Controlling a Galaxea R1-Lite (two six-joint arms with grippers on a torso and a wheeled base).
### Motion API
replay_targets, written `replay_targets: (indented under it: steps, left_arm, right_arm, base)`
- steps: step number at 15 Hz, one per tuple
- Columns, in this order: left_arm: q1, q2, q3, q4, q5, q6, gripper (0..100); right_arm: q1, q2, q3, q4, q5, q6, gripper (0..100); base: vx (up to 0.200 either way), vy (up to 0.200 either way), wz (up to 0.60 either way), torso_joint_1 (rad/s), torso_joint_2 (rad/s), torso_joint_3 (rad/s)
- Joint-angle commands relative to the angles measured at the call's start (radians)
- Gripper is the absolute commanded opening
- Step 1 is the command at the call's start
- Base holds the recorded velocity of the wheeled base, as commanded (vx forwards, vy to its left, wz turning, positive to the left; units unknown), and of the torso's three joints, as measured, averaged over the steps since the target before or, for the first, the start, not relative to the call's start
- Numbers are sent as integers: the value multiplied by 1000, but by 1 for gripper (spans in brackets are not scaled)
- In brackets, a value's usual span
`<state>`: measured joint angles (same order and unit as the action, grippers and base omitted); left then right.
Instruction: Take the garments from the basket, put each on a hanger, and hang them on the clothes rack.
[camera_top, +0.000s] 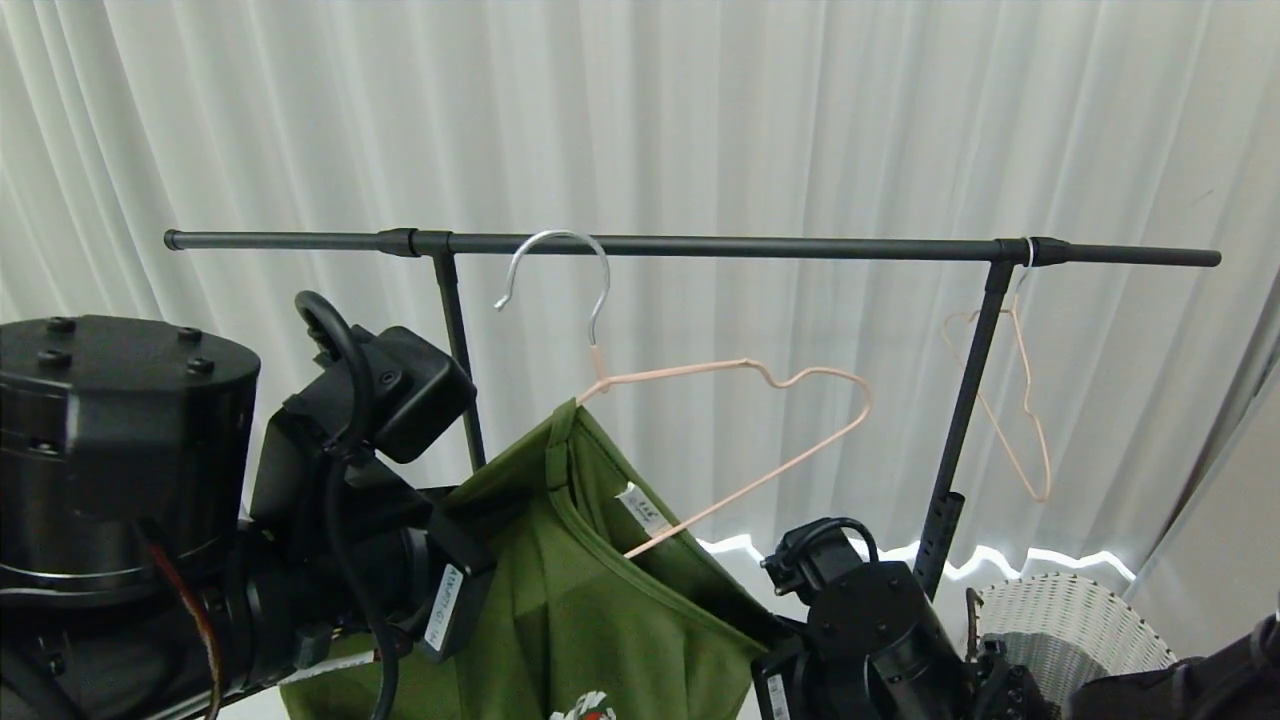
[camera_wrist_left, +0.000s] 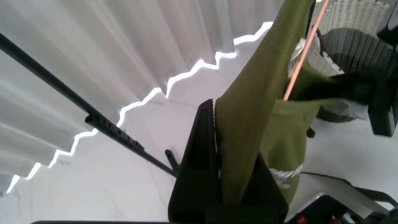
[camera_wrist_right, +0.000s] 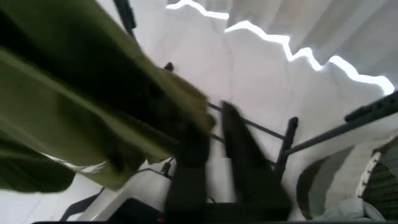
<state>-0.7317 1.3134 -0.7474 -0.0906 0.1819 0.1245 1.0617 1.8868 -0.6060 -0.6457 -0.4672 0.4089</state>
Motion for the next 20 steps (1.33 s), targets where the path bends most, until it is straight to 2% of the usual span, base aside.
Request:
replay_targets:
  steps: [1, 4, 7, 9, 11, 14, 17, 20]
  left_arm:
    - [0, 0, 19, 0, 7, 1, 0]
    - [0, -14, 74, 0, 45, 37, 0]
    - [-6, -34, 119, 0, 45, 64, 0]
    - [-8, -48, 138, 0, 44, 69, 0]
    - [-8, -71, 172, 0, 42, 106, 0]
    - [-8, -83, 226, 0, 42, 155, 0]
    - [-3, -69, 264, 0, 48, 222, 0]
    - [0, -48, 260, -1, 56, 213, 0]
  right_arm:
    - [-57, -21, 2, 0, -1, -5, 0]
    - [-166, -58, 3, 0, -1, -18, 0]
    - [-259, -91, 3, 1, 2, -35, 0]
    - [-302, -100, 3, 0, 6, -35, 0]
    - [-333, -118, 3, 0, 13, -36, 0]
    - [-335, -155, 3, 8, 29, -36, 0]
    - [-335, -252, 2, 80, 102, -78, 0]
    - [-316, -384, -1, 195, 191, -119, 0]
  base:
    - [0, 0, 0, 0, 0, 0]
    - [0, 0, 0, 0, 0, 0]
    - [0, 0, 0, 0, 0, 0]
    - [0, 0, 0, 0, 0, 0]
    - [0, 0, 0, 0, 0, 0]
    - [0, 0, 0, 0, 0, 0]
    - [0, 0, 0, 0, 0, 0]
    - [0, 0, 0, 0, 0, 0]
